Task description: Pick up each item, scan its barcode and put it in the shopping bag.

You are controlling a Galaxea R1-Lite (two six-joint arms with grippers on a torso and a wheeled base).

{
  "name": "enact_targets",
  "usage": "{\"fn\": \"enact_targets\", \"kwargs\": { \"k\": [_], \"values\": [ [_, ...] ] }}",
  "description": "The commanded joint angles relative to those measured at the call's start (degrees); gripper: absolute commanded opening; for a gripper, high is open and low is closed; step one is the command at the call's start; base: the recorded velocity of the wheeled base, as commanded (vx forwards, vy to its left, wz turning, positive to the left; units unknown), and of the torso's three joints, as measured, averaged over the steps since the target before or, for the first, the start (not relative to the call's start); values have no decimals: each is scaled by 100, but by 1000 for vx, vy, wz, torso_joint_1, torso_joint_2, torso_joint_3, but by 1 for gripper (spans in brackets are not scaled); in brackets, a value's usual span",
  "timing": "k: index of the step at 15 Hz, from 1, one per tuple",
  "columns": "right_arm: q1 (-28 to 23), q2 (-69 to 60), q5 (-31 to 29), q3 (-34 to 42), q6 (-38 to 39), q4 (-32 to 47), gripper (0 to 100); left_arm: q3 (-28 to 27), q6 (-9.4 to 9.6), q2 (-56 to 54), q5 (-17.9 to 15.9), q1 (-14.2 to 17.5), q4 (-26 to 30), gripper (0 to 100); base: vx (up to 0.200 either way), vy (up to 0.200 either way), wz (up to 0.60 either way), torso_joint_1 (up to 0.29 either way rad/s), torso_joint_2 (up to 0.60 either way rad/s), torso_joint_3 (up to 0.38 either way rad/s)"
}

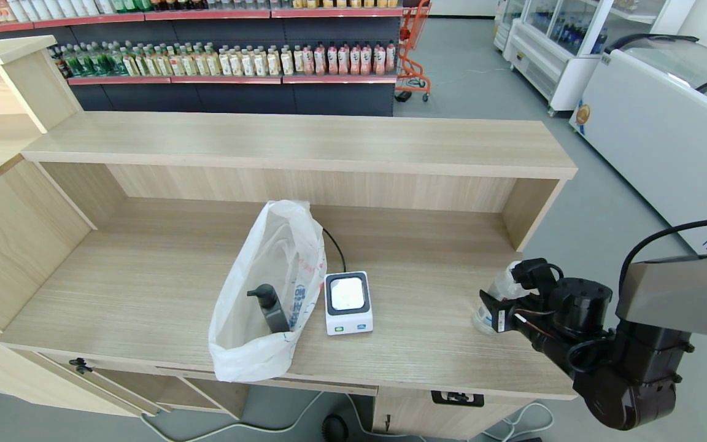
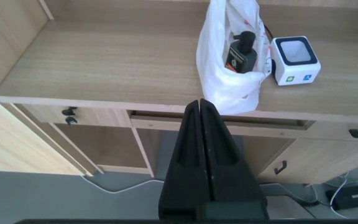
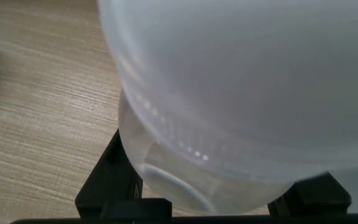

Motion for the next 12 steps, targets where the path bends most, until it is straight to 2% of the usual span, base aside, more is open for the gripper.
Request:
{"fn": "enact_targets", "kwargs": {
  "k": [1, 2, 5, 6, 7, 8, 9, 10, 12],
  "values": [
    [-26, -498, 42, 4, 106, 128, 0, 1, 0, -2, 1, 0, 4, 0, 0, 0, 0, 0, 0, 0],
    [-88, -902, 77, -40, 281, 427, 0, 1, 0, 6, 1, 0, 4, 0, 0, 0, 0, 0, 0, 0],
    [-685, -2941, 965, -655, 861, 2888, 0, 1, 0, 6, 1, 0, 4, 0, 0, 0, 0, 0, 0, 0],
    [-729, -4048, 1686, -1025, 1529, 4338, 0, 1, 0, -2, 1, 0, -4, 0, 0, 0, 0, 0, 0, 0],
    [-738, -4769, 2477, -1315, 1969, 5208, 0, 1, 0, 6, 1, 0, 4, 0, 0, 0, 0, 0, 0, 0],
    [-738, -4769, 2477, -1315, 1969, 5208, 0, 1, 0, 6, 1, 0, 4, 0, 0, 0, 0, 0, 0, 0],
    [-791, -5947, 4129, -1956, 2646, 6650, 0, 1, 0, -2, 1, 0, 4, 0, 0, 0, 0, 0, 0, 0],
    [-764, -6255, 4797, -2220, 2707, 7019, 0, 1, 0, 6, 1, 0, 4, 0, 0, 0, 0, 0, 0, 0],
    [-589, -6413, 5395, -2466, 2725, 7081, 0, -8, 0, -2, 1, 0, 4, 0, 0, 0, 0, 0, 0, 0]
  ]
}}
